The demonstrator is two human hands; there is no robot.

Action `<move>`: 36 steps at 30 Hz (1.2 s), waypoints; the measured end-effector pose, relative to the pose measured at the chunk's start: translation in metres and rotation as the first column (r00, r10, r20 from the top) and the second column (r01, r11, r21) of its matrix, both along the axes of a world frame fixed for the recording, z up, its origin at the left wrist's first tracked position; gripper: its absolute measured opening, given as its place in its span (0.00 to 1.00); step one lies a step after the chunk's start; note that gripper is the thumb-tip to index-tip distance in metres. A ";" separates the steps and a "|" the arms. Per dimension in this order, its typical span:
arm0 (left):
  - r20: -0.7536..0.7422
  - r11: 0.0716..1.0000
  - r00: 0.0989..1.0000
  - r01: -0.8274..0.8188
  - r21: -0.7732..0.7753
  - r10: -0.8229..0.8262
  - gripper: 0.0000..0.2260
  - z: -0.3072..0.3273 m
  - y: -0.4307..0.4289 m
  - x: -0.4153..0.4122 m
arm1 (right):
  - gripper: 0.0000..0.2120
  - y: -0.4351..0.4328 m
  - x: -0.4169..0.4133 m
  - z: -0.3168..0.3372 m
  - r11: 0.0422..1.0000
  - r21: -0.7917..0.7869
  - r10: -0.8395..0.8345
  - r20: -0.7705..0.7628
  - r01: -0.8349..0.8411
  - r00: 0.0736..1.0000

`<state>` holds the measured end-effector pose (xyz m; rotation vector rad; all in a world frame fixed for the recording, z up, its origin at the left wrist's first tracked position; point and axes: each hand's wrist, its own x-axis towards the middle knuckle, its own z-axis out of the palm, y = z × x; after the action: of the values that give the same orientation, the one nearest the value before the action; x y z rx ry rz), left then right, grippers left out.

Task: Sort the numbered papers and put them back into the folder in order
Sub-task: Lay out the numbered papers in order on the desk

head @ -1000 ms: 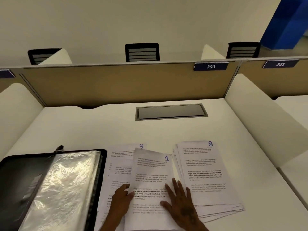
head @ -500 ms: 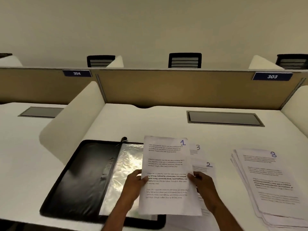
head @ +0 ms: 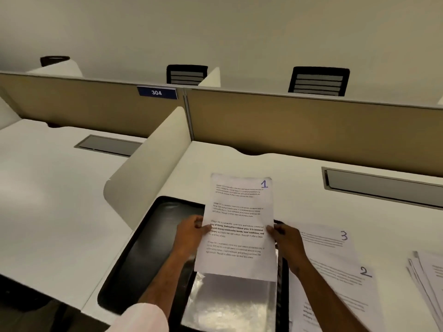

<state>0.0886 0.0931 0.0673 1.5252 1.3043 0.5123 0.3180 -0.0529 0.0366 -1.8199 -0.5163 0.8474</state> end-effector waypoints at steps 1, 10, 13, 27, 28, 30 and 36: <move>-0.004 1.000 1.000 -0.005 0.010 0.005 0.08 -0.001 0.010 0.000 | 0.04 0.011 0.001 0.001 1.000 -0.005 0.028 0.008 -0.028 1.000; -0.049 0.997 0.999 0.020 0.068 -0.017 0.16 -0.009 0.127 0.002 | 0.08 0.127 0.003 -0.003 0.998 -0.059 0.021 -0.005 -0.021 1.000; -0.115 0.989 0.991 0.082 0.125 -0.067 0.14 -0.012 0.176 0.003 | 0.09 0.168 -0.002 -0.006 0.997 -0.076 -0.011 0.009 0.012 1.000; -0.236 0.969 0.964 0.164 0.184 -0.119 0.17 -0.086 0.336 0.043 | 0.09 0.336 0.011 -0.051 0.967 -0.245 -0.026 0.148 0.063 0.989; -0.269 0.967 0.955 0.177 0.181 -0.125 0.20 -0.090 0.342 0.047 | 0.09 0.347 0.015 -0.056 0.964 -0.259 -0.027 0.158 0.068 0.987; -0.346 0.956 0.929 0.208 0.205 -0.128 0.25 -0.099 0.353 0.056 | 0.09 0.366 0.021 -0.066 0.957 -0.277 -0.031 0.178 0.080 0.983; -0.605 0.896 0.790 0.336 0.290 -0.100 0.34 -0.118 0.377 0.073 | 0.11 0.406 0.030 -0.085 0.944 -0.304 -0.057 0.229 0.127 0.972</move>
<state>0.1615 0.4704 -0.0503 2.2631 1.4995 0.1423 0.3476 0.3535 -0.0488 -2.2317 -0.4454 0.6996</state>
